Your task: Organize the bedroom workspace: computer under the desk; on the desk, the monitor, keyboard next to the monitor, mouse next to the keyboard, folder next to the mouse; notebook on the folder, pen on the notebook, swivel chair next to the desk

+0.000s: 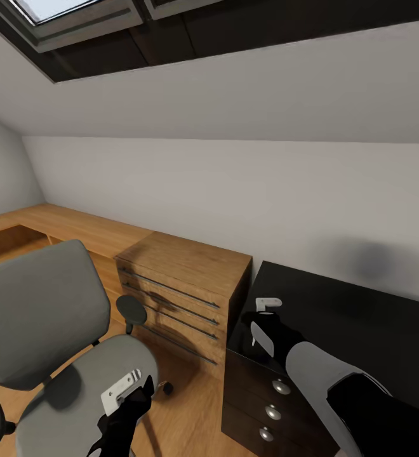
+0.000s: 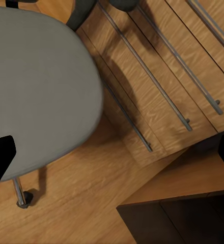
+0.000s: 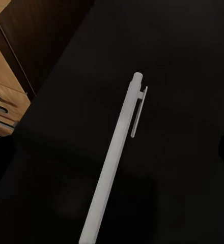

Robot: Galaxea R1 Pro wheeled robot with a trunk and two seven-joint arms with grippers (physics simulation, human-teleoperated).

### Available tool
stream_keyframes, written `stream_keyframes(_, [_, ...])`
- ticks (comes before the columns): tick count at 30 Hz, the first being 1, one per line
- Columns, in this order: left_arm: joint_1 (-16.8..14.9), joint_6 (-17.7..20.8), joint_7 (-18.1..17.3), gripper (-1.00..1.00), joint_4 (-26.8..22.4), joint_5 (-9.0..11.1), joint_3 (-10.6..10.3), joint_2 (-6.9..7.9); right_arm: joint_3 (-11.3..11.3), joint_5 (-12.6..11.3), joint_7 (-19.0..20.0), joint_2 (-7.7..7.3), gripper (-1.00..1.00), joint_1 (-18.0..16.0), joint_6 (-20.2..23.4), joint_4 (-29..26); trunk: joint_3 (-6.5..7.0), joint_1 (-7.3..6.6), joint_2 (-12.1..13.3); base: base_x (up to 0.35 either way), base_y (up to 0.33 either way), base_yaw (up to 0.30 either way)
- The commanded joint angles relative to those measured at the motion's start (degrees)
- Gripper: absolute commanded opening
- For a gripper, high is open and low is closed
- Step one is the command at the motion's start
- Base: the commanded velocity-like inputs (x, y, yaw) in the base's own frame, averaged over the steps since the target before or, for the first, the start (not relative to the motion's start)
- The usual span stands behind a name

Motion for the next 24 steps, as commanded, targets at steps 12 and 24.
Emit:
stream_keyframes(12, [-0.1, -0.5, 0.2, 1.00, 0.0, 0.5, -0.1, 0.06, 0.5, -0.4, -0.4, -0.03, 1.00, 0.0, 0.4, -0.1, -1.50, 1.76, -3.2, 0.000, 0.000, 0.000])
stream_keyframes(24, [-0.1, -0.5, 0.2, 1.00, 0.0, 0.5, -0.1, 0.06, 0.5, -0.4, -0.4, -0.03, 1.00, 0.0, 0.4, -0.1, -3.65, 4.39, -8.1, 0.000, 0.000, 0.000])
